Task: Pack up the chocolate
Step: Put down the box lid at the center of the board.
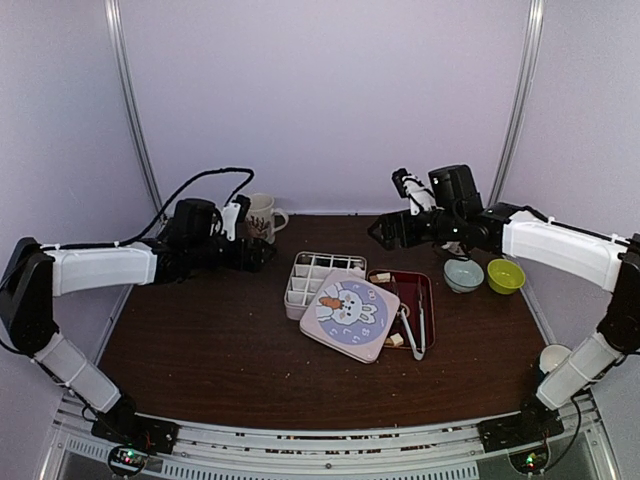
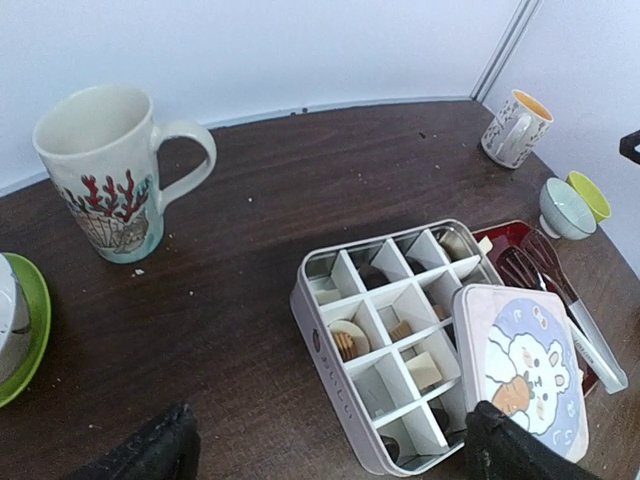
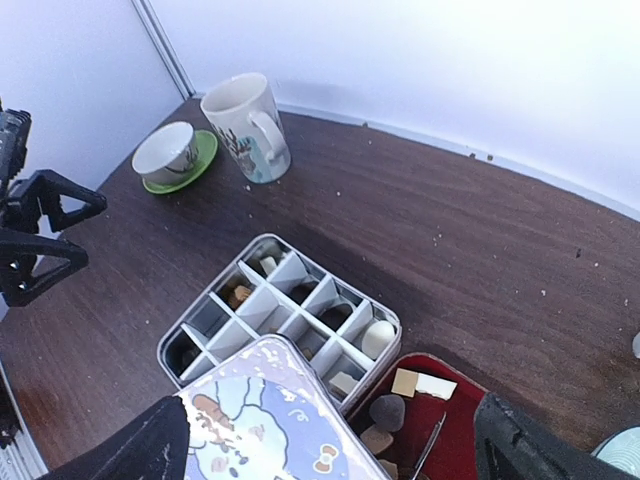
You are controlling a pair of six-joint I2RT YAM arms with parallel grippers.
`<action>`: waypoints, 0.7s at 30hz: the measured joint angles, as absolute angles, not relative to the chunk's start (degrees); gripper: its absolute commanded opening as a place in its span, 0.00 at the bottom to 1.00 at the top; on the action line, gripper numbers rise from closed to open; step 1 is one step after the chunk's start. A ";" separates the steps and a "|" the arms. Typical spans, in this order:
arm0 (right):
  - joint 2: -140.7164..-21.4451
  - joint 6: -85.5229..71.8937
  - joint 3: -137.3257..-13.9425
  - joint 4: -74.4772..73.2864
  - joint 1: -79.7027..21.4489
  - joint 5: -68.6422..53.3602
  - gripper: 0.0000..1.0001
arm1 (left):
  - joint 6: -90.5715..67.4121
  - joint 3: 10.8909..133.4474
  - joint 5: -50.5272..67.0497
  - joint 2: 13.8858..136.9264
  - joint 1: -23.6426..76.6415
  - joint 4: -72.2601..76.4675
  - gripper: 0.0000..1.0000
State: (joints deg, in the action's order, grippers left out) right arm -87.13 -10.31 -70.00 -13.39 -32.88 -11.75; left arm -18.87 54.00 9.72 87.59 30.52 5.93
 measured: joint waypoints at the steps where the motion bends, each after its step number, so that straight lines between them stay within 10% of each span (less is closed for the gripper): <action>1: -86.00 -10.76 -70.00 -13.37 -33.17 -11.31 1.00 | -18.70 53.91 9.43 86.80 30.52 5.78 0.98; 21: -76.49 -25.67 -42.89 5.32 -35.55 -8.49 1.00 | -27.68 45.28 21.67 87.24 22.61 15.46 0.95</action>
State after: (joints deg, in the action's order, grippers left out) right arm -76.49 -25.67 -42.89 5.32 -35.55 -8.49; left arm -27.68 45.28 21.67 87.24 22.61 15.46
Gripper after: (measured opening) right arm 1.000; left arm 0.957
